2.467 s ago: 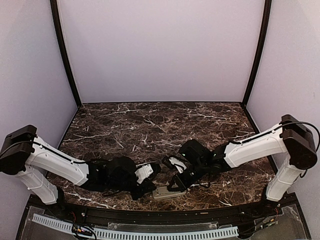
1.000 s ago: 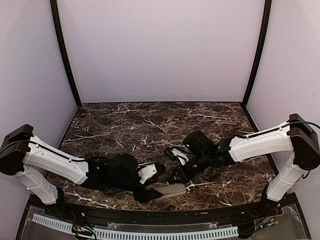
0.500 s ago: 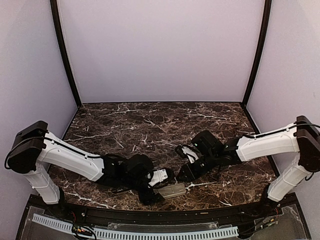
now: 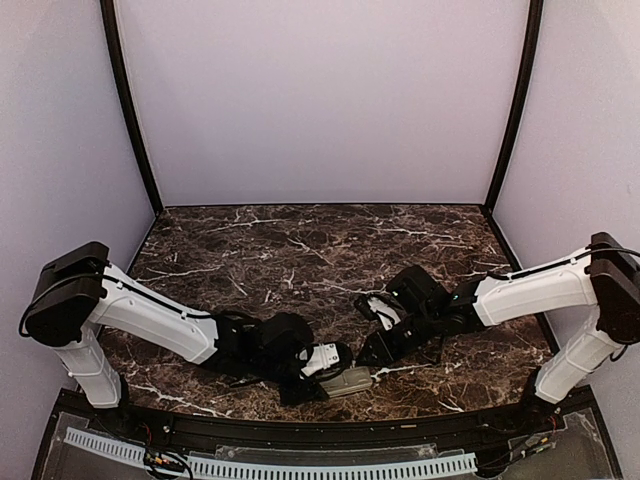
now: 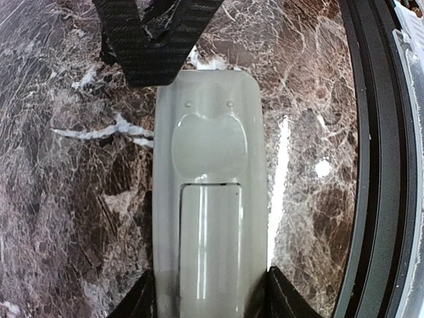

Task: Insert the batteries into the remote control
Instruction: Adjust the battery cover on the remote control.

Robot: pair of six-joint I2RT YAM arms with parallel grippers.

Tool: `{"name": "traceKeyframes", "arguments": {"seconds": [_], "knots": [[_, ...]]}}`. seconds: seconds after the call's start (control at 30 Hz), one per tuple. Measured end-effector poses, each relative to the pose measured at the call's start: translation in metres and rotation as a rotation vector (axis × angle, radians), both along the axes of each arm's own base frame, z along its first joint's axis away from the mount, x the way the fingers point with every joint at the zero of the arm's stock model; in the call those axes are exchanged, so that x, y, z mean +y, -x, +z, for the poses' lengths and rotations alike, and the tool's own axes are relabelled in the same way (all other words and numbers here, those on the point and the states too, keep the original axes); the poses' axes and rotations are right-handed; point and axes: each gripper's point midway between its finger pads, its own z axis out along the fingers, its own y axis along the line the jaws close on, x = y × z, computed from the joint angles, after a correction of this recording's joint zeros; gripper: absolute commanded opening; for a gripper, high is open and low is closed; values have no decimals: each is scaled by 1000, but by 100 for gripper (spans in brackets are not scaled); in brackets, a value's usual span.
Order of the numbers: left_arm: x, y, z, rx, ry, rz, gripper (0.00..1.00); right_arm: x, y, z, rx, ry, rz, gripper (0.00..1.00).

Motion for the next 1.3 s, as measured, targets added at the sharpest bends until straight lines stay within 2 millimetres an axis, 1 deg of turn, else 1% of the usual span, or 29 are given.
{"name": "traceKeyframes", "arguments": {"seconds": [0.23, 0.33, 0.5, 0.53, 0.57, 0.63, 0.7, 0.9, 1.03, 1.1, 1.13, 1.2, 1.3], "knots": [[-1, 2, 0, 7, 4, -11, 32, 2, 1, 1, 3, -10, 6, 30], [-1, 2, 0, 5, 4, -14, 27, 2, 1, 2, 4, -12, 8, 30], [-1, 2, 0, 2, 3, -18, 24, 2, 1, 2, 4, -12, 9, 30], [-1, 2, 0, 0, 3, -19, 25, 2, 1, 2, 3, -13, 11, 30], [-1, 2, 0, 0, 3, -20, 27, 2, 2, 2, 4, -14, 13, 30], [-1, 2, 0, -2, 2, -22, 44, 2, 2, 2, 6, -16, 16, 30], [-1, 2, 0, -2, 2, -22, 52, 3, 3, 2, 7, -17, 19, 30], [-3, 1, 3, -10, 16, -28, 64, 4, 4, 3, 9, -23, 28, 29], [-6, 1, 9, -18, 43, -37, 69, 4, 4, 3, 9, -24, 33, 30], [-8, 2, 14, -18, 58, -44, 68, 4, 4, 3, 9, -24, 34, 30], [-8, 3, 16, -19, 65, -47, 68, 4, 4, 3, 9, -24, 36, 30], [-9, 3, 19, -19, 75, -52, 61, 5, 4, 2, 10, -25, 38, 30], [-7, 2, 20, -15, 81, -50, 58, 5, 5, 2, 12, -24, 42, 30]]}}
